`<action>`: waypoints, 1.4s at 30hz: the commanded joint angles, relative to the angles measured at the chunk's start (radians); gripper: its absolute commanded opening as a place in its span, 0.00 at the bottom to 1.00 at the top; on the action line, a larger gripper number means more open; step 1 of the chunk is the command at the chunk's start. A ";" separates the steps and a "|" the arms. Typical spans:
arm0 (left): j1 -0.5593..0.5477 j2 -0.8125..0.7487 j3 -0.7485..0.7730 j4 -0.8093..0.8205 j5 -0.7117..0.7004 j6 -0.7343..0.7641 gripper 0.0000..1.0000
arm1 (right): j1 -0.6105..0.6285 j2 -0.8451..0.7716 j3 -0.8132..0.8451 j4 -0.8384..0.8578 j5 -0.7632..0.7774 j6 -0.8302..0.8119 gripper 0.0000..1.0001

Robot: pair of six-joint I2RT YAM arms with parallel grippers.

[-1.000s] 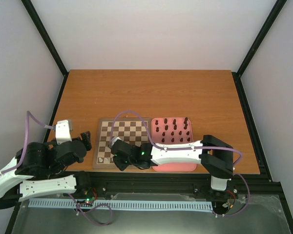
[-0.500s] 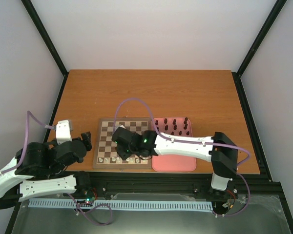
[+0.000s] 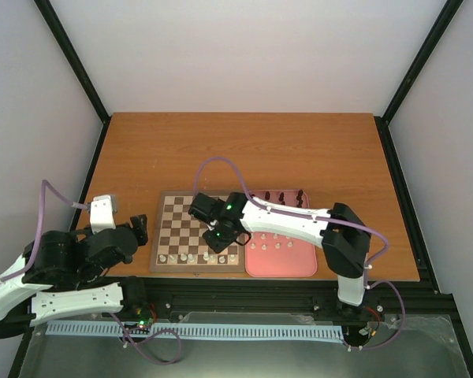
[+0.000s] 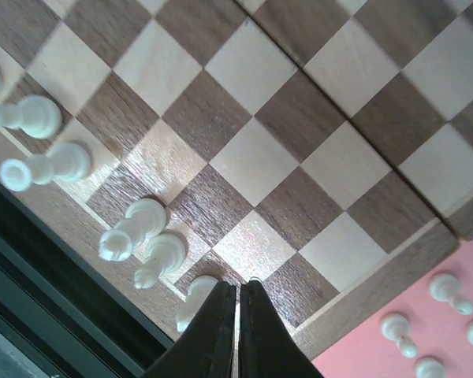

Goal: Set up the chess pieces on the board
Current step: Adjust the chess piece on the chessboard.

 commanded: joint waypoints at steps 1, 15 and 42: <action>0.006 -0.021 -0.009 0.015 0.010 0.009 1.00 | -0.010 0.072 0.041 -0.053 -0.075 -0.063 0.03; 0.006 -0.044 -0.012 -0.011 0.019 -0.017 1.00 | -0.012 0.141 0.049 0.016 -0.134 -0.074 0.03; 0.006 -0.057 -0.017 -0.030 0.019 -0.032 1.00 | -0.011 0.217 0.089 0.054 -0.200 -0.113 0.03</action>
